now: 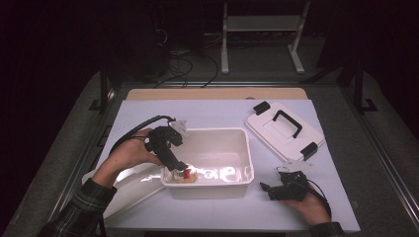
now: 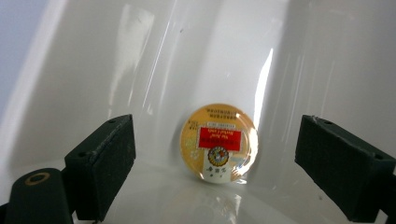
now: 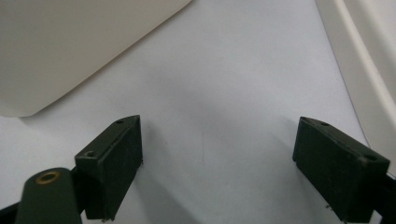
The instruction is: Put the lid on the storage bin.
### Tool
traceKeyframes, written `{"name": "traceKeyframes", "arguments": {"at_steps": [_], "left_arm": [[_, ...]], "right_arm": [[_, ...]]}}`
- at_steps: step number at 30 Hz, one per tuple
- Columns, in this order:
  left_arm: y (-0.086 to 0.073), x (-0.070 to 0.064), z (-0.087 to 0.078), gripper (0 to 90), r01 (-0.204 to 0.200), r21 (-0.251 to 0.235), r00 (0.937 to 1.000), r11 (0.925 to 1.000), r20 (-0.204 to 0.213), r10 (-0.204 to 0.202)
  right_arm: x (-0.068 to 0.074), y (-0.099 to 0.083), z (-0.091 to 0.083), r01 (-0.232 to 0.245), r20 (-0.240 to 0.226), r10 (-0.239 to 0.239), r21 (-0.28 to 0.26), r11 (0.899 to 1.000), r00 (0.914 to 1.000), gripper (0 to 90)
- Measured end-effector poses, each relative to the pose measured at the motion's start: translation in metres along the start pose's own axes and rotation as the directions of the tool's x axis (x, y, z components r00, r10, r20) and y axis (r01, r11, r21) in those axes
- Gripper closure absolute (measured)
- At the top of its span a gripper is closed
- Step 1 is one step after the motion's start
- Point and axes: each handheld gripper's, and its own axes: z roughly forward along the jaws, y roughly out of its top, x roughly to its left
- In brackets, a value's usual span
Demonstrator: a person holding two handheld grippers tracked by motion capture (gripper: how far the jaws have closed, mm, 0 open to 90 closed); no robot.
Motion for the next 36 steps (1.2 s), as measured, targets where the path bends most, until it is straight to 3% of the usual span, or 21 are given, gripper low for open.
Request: {"name": "traceKeyframes", "arguments": {"at_steps": [9,17,21,26,32,36], "left_arm": [[-0.011,-0.003,-0.037,16.0,0.029,-0.071,0.9996,0.9971,0.0,-0.029],[-0.038,-0.001,-0.058,20.1,0.089,-0.092,0.9953,0.9917,-0.031,-0.092],[-0.055,0.0,-0.062,23.5,0.125,-0.105,0.9903,0.9865,-0.046,-0.131],[-0.074,-0.003,-0.062,31.3,0.14,-0.088,0.9865,0.9862,-0.073,-0.147],[-0.098,-0.004,-0.064,40.4,0.177,-0.1,0.9755,0.979,-0.113,-0.188],[-0.114,-0.004,-0.059,41.1,0.21,-0.09,0.9681,0.9735,-0.119,-0.22]], "right_arm": [[0.0,0.0,0.0,-0.002,0.0,0.002,0.002,1.0,1.0,15.1],[0.0,0.0,0.0,0.0,0.0,0.0,0.002,1.0,1.0,15.1],[0.0,0.0,0.0,0.001,0.001,-0.001,0.002,1.0,1.0,15.1],[0.0,0.0,0.0,0.002,0.001,-0.002,0.002,1.0,1.0,15.1],[0.0,0.0,0.0,0.002,0.001,-0.002,0.002,1.0,1.0,15.1],[0.0,0.0,0.0,0.001,0.001,-0.001,0.002,1.0,1.0,15.1]]}}
